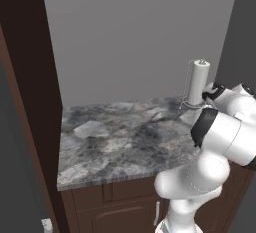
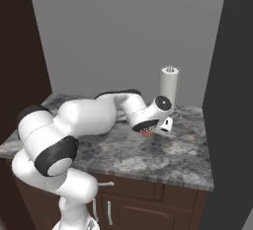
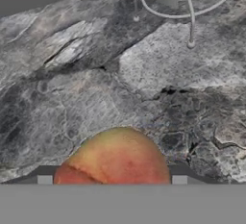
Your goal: Place the peach in the correct fridge rack based on whether it is a fruit or vegetable. Finally, close the fridge door.
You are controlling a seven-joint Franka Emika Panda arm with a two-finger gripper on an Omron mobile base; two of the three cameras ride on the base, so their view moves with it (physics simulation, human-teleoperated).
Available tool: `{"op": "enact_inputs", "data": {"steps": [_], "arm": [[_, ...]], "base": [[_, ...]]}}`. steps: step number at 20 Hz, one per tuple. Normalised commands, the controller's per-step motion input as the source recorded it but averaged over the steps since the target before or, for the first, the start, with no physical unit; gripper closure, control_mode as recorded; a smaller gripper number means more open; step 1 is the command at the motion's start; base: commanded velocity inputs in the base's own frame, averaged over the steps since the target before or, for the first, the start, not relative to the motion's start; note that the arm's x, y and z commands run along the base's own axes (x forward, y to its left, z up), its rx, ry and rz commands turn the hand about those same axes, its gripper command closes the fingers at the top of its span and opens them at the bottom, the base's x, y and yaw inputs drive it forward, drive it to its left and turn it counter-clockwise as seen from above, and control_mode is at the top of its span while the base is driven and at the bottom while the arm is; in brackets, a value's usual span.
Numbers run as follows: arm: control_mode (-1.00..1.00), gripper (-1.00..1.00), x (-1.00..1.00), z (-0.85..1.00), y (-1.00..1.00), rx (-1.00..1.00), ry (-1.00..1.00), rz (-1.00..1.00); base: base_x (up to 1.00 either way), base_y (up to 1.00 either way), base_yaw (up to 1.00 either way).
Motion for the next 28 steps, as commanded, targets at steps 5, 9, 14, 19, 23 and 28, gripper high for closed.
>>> {"op": "enact_inputs", "data": {"steps": [5,9,14,19,23,28], "arm": [[-1.00,1.00,-0.69,0.95,0.99,-0.18,-0.26,0.15],[-1.00,1.00,-0.65,1.00,0.88,-0.21,-0.23,0.16],[-1.00,1.00,-0.50,0.94,0.53,-0.19,-0.01,0.03],[-1.00,1.00,-0.32,0.64,0.31,-0.16,-0.07,0.00],[-1.00,1.00,-0.17,0.55,0.23,-0.13,-0.04,0.00],[-1.00,1.00,-0.11,0.61,0.19,-0.11,-0.02,0.00]], "base": [[0.00,0.00,0.00],[0.00,0.00,0.00],[0.00,0.00,0.00],[0.00,0.00,0.00],[0.00,0.00,0.00],[0.00,0.00,0.00]]}}
